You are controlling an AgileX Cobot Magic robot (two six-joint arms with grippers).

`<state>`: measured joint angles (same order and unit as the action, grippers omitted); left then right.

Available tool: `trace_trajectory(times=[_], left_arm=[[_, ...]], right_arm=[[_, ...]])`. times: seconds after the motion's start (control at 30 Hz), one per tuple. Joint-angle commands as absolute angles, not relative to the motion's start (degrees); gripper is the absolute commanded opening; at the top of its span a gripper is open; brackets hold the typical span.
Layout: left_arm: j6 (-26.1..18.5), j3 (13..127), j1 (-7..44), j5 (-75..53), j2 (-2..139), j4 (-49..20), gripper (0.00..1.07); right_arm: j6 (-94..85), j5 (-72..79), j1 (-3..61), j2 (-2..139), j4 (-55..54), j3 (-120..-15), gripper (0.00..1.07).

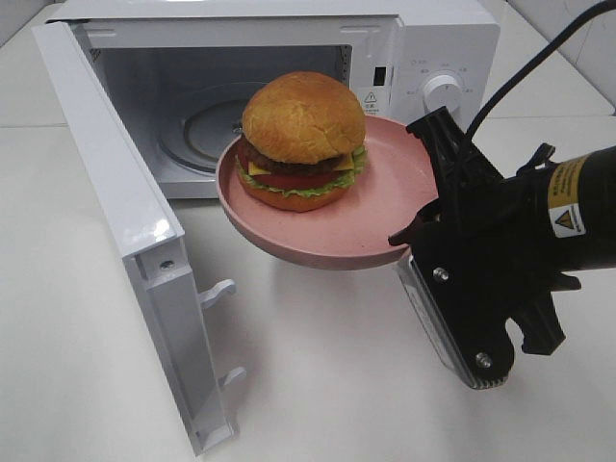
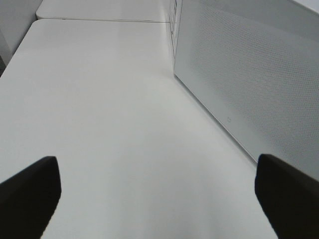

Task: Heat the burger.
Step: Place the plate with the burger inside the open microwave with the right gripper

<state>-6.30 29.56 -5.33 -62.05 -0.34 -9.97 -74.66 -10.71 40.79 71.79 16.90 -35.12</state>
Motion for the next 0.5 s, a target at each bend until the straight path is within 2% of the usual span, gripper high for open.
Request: trace_trajectory(times=[0.03, 0.1, 0.5], left_arm=[[-6.07, 29.51, -5.50, -61.25, -1.03, -10.14, 0.98], [-6.07, 29.51, -5.50, -61.25, -1.03, -10.14, 0.98], [-6.07, 29.51, -5.50, -61.25, -1.03, -10.14, 0.98]], right_arm=[[-79.18, -6.82, 40.45, 71.10, 13.06, -35.81, 0.07], [-85.49, -6.82, 40.45, 72.14, 7.68, -35.81, 0.07], [-85.60, -0.80, 40.45, 74.60, 6.88, -35.81, 0.07]])
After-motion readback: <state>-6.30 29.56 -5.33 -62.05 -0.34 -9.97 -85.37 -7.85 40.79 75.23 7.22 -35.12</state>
